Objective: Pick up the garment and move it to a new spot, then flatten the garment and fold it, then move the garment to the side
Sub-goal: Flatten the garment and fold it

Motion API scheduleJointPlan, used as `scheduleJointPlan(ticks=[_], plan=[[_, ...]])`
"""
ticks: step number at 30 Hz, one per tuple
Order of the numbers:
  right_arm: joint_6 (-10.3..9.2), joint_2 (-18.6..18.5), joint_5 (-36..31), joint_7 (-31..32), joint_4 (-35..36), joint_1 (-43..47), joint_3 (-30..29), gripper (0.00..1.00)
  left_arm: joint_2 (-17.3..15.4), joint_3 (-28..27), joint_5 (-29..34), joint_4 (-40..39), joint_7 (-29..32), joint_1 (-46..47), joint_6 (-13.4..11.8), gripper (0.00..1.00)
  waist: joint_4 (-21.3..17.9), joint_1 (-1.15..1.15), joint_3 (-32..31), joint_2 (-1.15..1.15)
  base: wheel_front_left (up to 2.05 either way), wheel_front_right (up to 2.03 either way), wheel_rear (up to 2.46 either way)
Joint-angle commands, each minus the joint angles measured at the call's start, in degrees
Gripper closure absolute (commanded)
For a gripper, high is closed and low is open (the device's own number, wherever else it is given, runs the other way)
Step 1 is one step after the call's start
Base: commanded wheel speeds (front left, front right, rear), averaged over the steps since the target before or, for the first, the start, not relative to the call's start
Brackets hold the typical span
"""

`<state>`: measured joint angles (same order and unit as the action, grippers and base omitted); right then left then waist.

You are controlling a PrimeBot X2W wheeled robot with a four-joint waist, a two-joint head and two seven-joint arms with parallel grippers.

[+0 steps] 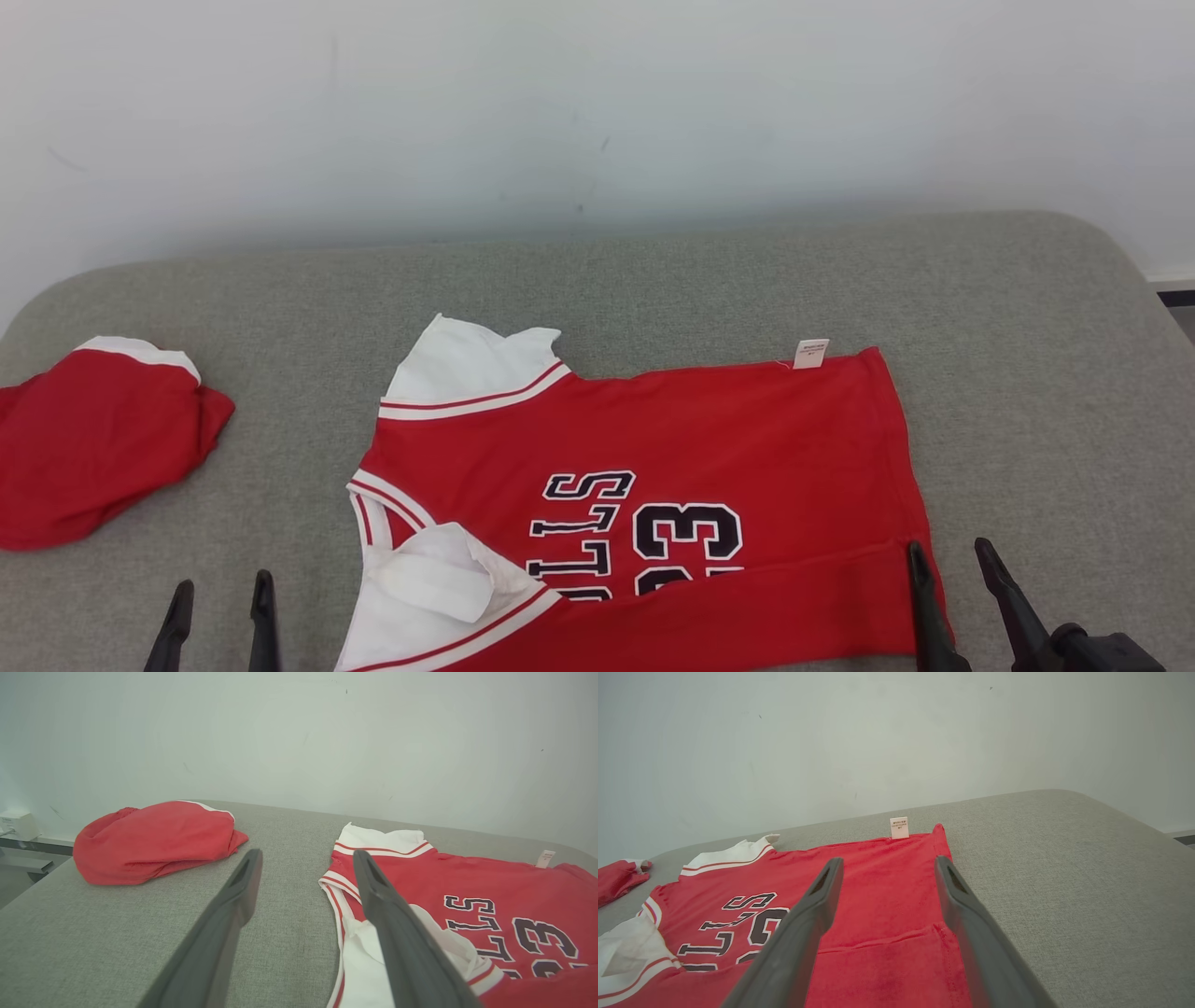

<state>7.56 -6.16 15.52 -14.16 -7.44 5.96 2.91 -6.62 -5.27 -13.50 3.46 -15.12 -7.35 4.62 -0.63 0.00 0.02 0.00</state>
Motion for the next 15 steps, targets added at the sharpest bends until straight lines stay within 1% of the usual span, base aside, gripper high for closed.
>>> scheduleJointPlan(ticks=[1, 5, 9, 12, 15], plan=[[-0.16, 0.1, -0.4, -0.1, -0.1, 0.2, -0.1, 0.00, 0.2, -0.3, 0.5, 0.1, 0.0, -0.4, 0.3, 0.00, -0.1, 0.00, 0.0, 0.00, 0.00, 0.00, 0.00], [-0.15, 0.3, -0.4, 0.0, -0.2, 0.0, -0.2, 0.00, 0.7, -0.8, 0.8, 0.4, 0.0, -0.2, 0.6, 0.00, -0.4, 0.00, -0.1, 0.00, 0.00, 0.00, 0.00], [-0.16, -0.2, -0.1, -0.3, -0.4, -1.4, -1.7, 0.00, 0.7, -1.3, 1.0, 0.8, 0.0, 1.7, 1.0, 0.00, -1.1, 0.00, 0.2, 0.00, 0.00, 0.00, 0.00], [-0.15, -1.3, 0.1, -0.1, -0.9, -3.1, -2.3, 0.00, -0.6, -1.3, 0.9, 1.5, 0.0, 3.9, 1.4, 0.00, -1.9, 0.00, 0.8, 0.00, 0.00, 0.00, 0.00], [-0.16, -2.4, 0.7, 1.7, -1.9, -6.2, -3.4, 0.00, -2.5, -0.4, 0.8, 2.7, 0.0, 7.8, 1.9, 0.00, -2.8, 0.00, 2.0, 0.00, 0.00, 0.00, 0.00]])
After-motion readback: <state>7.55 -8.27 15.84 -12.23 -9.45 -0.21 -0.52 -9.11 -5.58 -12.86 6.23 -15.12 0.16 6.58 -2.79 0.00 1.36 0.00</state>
